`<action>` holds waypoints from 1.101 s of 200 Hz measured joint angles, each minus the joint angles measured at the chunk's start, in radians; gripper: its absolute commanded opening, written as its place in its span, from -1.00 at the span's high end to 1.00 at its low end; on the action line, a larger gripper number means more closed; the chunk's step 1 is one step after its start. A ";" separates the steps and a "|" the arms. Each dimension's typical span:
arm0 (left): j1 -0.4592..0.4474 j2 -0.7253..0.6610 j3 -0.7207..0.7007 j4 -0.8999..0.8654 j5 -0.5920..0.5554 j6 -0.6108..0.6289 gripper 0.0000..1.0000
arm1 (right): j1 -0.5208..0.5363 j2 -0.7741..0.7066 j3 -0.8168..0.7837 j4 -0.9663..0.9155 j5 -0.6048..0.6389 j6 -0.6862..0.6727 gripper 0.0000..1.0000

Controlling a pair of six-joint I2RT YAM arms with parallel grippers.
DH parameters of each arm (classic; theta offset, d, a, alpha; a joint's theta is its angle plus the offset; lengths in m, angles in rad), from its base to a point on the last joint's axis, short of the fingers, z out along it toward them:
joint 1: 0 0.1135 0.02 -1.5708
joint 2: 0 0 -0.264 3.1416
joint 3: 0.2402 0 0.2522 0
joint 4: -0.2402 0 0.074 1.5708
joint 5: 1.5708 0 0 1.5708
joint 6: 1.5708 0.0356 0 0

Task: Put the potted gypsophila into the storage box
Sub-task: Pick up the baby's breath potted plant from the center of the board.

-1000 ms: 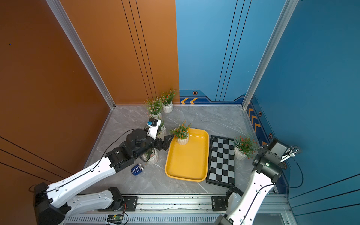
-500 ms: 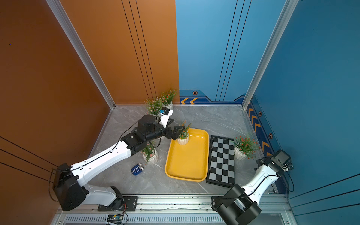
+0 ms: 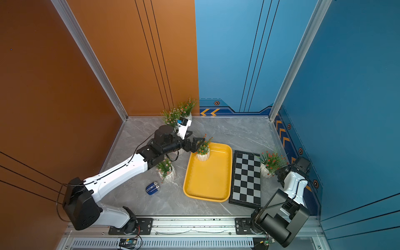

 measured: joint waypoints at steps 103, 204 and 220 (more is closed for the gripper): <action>0.000 0.000 0.002 0.003 -0.015 -0.015 -0.96 | 0.082 0.010 0.005 0.066 -0.028 -0.011 0.07; 0.000 0.000 0.002 0.002 -0.024 -0.015 -0.96 | 0.118 0.061 0.032 0.069 0.029 -0.029 0.90; 0.000 0.000 0.002 0.002 -0.024 -0.015 -0.96 | 0.122 0.064 0.036 0.068 0.036 -0.033 0.95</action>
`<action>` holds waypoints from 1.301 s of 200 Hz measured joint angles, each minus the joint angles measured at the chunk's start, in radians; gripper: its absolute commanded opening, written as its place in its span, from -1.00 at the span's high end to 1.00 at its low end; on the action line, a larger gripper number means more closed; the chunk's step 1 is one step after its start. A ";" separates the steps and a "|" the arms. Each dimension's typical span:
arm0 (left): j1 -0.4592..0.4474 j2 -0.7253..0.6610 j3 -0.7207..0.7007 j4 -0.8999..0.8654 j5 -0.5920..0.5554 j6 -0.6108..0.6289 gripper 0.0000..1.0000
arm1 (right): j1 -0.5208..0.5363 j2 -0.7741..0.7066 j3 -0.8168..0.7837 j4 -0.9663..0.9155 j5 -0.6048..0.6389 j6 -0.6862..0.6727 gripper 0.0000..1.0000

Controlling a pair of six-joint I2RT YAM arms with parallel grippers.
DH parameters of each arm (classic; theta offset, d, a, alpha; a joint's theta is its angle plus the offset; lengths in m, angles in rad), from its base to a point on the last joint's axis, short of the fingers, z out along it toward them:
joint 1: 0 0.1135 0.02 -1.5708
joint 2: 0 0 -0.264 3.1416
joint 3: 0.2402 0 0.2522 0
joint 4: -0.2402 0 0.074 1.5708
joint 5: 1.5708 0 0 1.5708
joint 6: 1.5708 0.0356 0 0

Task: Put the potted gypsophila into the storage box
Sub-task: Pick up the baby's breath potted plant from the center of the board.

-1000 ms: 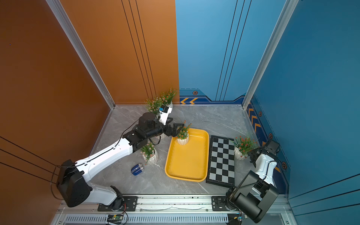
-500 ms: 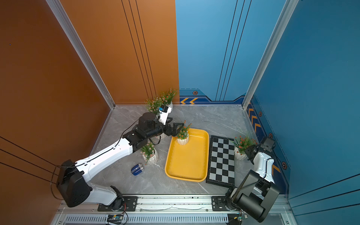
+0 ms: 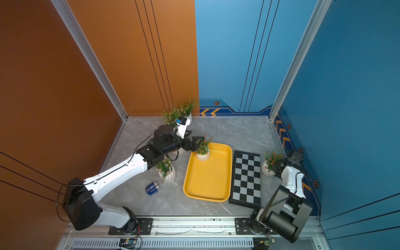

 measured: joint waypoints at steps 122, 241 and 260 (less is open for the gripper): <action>-0.060 -0.298 -0.148 -0.069 -0.175 0.009 -0.97 | 0.090 -0.355 0.139 -0.290 0.076 -0.019 1.00; -0.253 -0.546 -0.269 -0.272 -0.455 0.020 -0.96 | 0.921 -0.322 0.274 -0.444 0.299 0.075 1.00; -0.289 -0.549 -0.270 -0.302 -0.509 0.028 -0.97 | 0.993 -0.245 0.293 -0.431 0.339 0.088 1.00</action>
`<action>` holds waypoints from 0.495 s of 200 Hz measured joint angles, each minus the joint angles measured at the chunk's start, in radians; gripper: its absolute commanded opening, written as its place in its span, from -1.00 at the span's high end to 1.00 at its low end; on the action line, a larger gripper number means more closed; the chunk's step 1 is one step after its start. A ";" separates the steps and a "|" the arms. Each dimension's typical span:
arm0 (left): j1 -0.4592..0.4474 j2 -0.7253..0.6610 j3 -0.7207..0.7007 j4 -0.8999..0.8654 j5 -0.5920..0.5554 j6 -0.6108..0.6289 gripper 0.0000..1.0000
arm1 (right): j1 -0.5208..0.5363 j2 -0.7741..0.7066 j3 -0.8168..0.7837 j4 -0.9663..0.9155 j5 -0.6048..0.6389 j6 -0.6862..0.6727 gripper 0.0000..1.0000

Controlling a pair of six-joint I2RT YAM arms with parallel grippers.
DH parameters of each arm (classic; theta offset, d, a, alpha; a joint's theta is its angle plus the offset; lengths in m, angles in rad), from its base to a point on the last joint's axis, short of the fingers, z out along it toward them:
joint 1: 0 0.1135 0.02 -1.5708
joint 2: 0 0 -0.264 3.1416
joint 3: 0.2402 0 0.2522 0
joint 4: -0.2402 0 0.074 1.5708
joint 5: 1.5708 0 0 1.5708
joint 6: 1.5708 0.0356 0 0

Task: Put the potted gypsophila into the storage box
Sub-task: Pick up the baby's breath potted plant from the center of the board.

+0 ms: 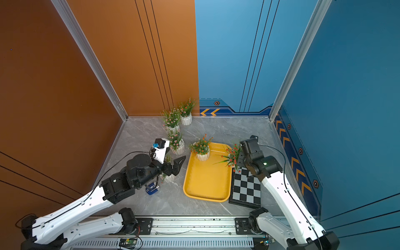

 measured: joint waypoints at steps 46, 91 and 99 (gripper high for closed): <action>-0.044 -0.043 -0.029 -0.047 -0.109 0.007 -0.96 | 0.061 0.150 0.034 0.050 0.034 0.008 1.00; -0.032 -0.071 -0.038 -0.085 -0.178 0.007 -0.96 | 0.061 0.274 0.071 0.117 0.035 0.007 1.00; -0.024 -0.071 -0.038 -0.089 -0.181 0.007 -0.96 | 0.062 0.306 0.083 0.128 0.034 0.006 1.00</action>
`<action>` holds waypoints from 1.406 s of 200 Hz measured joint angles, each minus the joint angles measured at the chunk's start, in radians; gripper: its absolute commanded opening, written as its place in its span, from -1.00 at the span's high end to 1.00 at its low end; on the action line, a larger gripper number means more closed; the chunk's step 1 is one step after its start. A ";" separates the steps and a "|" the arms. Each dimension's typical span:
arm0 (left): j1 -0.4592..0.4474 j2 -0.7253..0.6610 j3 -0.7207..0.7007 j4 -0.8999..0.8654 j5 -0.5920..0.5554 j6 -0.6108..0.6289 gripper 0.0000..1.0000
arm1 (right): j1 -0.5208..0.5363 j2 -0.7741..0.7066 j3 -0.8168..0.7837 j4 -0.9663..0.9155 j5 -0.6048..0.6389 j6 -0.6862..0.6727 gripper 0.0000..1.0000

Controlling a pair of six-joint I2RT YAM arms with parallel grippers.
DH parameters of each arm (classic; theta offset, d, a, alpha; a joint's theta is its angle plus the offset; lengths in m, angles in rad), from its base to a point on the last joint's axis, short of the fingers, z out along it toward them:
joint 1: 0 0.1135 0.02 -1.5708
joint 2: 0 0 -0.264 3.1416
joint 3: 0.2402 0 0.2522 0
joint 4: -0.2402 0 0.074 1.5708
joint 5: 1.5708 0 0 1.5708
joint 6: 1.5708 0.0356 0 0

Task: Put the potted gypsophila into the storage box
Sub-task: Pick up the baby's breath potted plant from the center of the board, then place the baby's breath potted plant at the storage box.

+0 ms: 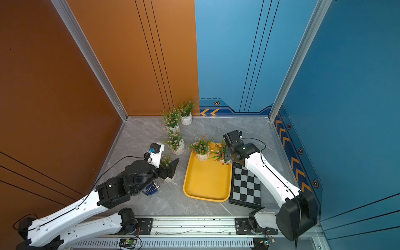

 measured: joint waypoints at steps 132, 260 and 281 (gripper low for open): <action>0.258 0.062 0.000 0.004 0.098 -0.005 -0.96 | -0.019 0.294 0.092 0.115 -0.055 0.000 1.00; 0.357 0.084 0.000 0.034 0.200 -0.035 -0.97 | -0.054 0.365 0.098 0.170 -0.086 0.000 0.91; 0.361 0.071 0.000 0.031 0.201 -0.040 -0.97 | -0.058 0.375 0.108 0.177 -0.092 0.000 0.67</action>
